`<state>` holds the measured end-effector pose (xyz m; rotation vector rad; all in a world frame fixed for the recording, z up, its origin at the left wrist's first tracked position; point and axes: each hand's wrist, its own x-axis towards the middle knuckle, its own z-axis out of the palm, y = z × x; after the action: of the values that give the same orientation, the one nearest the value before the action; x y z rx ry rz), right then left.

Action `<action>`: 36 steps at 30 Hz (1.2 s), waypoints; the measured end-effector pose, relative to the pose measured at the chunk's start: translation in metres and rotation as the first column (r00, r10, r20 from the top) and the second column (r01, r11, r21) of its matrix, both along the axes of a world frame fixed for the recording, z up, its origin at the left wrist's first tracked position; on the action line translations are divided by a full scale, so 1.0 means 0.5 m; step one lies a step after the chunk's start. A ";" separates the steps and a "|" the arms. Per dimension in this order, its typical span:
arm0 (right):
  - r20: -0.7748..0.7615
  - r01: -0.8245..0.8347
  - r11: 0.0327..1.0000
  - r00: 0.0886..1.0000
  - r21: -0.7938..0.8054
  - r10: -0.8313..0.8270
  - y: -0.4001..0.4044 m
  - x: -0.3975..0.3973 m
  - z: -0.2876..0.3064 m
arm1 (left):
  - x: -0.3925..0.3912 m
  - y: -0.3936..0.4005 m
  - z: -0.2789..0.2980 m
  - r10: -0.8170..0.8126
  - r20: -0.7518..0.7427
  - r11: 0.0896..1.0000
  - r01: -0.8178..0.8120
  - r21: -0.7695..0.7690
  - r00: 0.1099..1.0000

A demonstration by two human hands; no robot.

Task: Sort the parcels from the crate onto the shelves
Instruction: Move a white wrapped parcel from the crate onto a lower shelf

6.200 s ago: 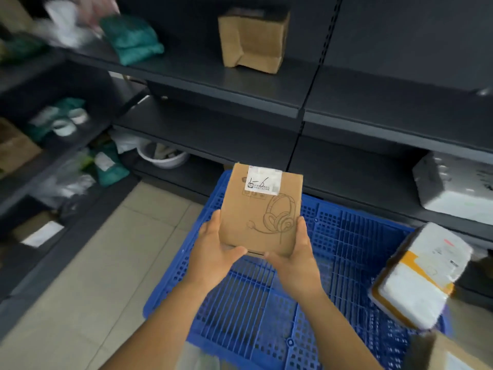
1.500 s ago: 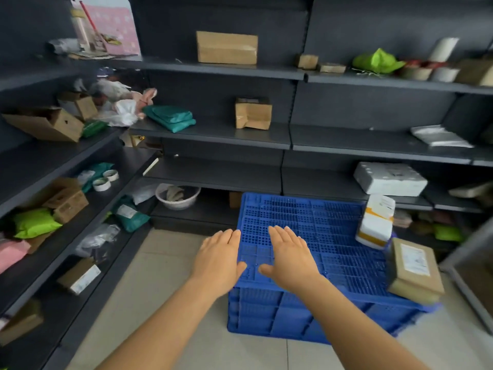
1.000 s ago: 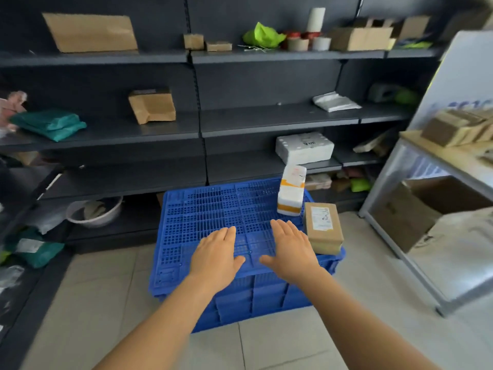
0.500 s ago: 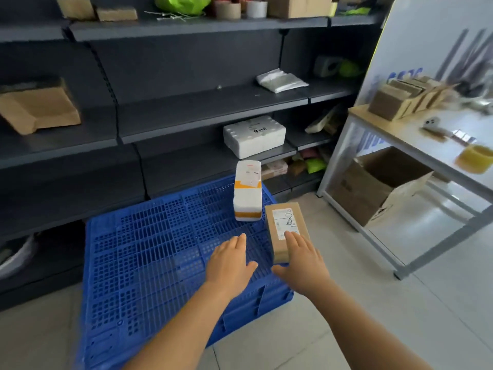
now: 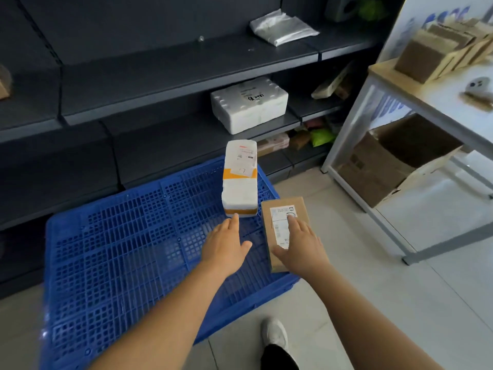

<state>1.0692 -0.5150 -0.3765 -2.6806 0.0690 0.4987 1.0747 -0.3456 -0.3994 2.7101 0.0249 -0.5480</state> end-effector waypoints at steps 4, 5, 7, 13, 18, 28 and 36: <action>-0.010 -0.056 0.997 0.998 0.062 0.056 0.014 0.106 -0.045 | 0.082 0.006 -0.042 0.091 -0.033 0.996 -0.092 -0.007 0.995; -0.015 -0.071 0.994 0.997 0.087 0.073 0.018 0.135 -0.057 | 0.103 0.007 -0.053 0.130 -0.048 0.991 -0.131 -0.023 0.990; -0.028 -0.084 0.987 0.996 0.137 0.089 0.030 0.195 -0.081 | 0.149 0.009 -0.073 0.217 -0.068 0.972 -0.222 -0.073 0.974; -0.010 -0.099 0.978 0.995 0.184 0.102 0.078 0.357 -0.185 | 0.290 0.020 -0.153 0.401 -0.130 0.898 -0.417 -0.142 0.907; -0.132 -0.060 0.981 0.987 0.185 0.086 0.103 0.426 -0.254 | 0.349 0.037 -0.219 0.459 -0.239 0.840 -0.506 -0.196 0.855; -0.182 -0.094 0.961 0.973 0.260 0.144 0.125 0.438 -0.274 | 0.327 0.056 -0.233 0.567 -0.266 0.646 -0.621 -0.443 0.780; -0.068 -0.271 0.864 0.942 0.424 0.329 0.210 0.344 -0.169 | 0.183 0.126 -0.128 0.758 -0.161 0.477 -0.705 -0.525 0.632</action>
<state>1.2412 -0.4101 -0.4609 -2.2448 -0.3832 0.7086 1.1664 -0.2827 -0.4636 1.8691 0.8503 -0.1076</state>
